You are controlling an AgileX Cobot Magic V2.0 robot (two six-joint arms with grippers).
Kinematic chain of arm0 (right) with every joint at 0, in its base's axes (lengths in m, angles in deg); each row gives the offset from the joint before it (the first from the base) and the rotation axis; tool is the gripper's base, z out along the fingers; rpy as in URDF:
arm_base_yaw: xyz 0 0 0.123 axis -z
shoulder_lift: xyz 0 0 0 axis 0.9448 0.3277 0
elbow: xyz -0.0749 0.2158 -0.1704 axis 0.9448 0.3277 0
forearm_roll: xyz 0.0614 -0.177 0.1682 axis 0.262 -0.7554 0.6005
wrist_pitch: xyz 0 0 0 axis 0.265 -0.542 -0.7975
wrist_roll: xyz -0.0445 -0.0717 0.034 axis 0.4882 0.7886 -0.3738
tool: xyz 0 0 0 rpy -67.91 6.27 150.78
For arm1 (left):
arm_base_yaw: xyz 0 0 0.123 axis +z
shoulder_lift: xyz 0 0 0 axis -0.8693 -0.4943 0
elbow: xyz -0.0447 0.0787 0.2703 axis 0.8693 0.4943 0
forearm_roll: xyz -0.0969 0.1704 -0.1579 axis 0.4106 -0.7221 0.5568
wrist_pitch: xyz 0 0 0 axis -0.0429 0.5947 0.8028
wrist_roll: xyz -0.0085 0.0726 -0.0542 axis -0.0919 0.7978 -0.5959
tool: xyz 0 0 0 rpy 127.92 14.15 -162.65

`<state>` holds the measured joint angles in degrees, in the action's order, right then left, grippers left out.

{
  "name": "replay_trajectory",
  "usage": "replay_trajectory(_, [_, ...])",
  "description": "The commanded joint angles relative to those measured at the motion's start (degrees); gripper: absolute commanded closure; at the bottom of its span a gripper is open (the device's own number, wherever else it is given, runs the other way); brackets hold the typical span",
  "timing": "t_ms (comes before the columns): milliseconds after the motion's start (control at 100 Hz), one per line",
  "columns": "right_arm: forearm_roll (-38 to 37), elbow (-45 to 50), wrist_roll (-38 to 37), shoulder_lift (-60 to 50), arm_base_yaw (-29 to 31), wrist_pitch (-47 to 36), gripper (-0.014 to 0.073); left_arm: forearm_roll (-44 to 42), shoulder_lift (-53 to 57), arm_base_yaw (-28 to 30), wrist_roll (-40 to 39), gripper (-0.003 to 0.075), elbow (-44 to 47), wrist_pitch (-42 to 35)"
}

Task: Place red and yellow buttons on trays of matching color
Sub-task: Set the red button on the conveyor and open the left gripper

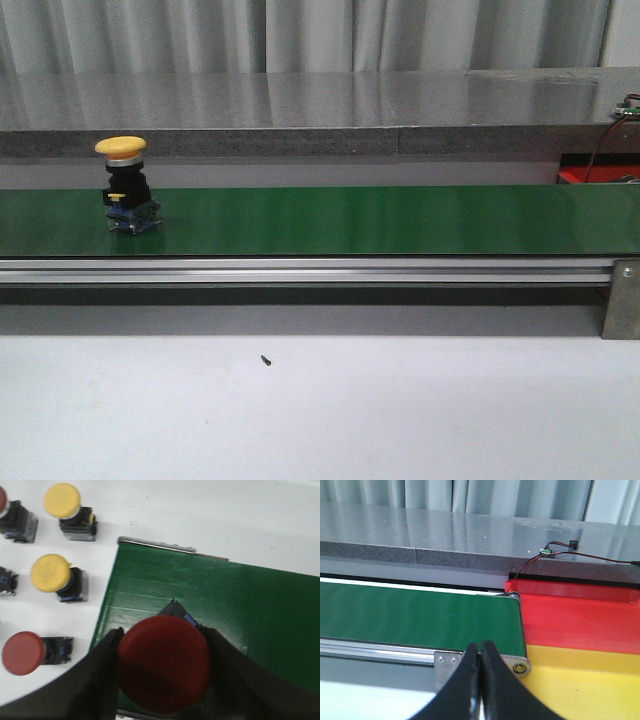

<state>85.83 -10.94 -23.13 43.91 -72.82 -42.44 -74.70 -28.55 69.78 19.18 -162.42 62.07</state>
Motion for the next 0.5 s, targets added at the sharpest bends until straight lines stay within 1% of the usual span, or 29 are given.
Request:
replay_trajectory(0, [-0.73, -1.03, 0.12, -0.99, 0.29, -4.67, 0.0662, 0.19, 0.41, -1.70, -0.33, 0.0547, -1.74, -2.96])
replay_trajectory(110, [-0.73, -1.03, 0.12, -0.99, 0.29, -4.67, 0.0662, 0.19, -2.04, -2.78, -0.33, 0.0547, -1.74, -2.45])
replay_trajectory(290, [-0.73, -1.03, 0.12, -0.99, 0.29, -4.67, 0.0662, 0.04, -5.35, -2.78, -0.33, 0.0547, -1.74, -1.82])
replay_trajectory(490, [-0.73, -1.03, 0.12, -0.99, 0.29, -4.67, 0.0662, 0.04, -6.09, -2.78, 0.00, 0.0535, -1.87, -0.97])
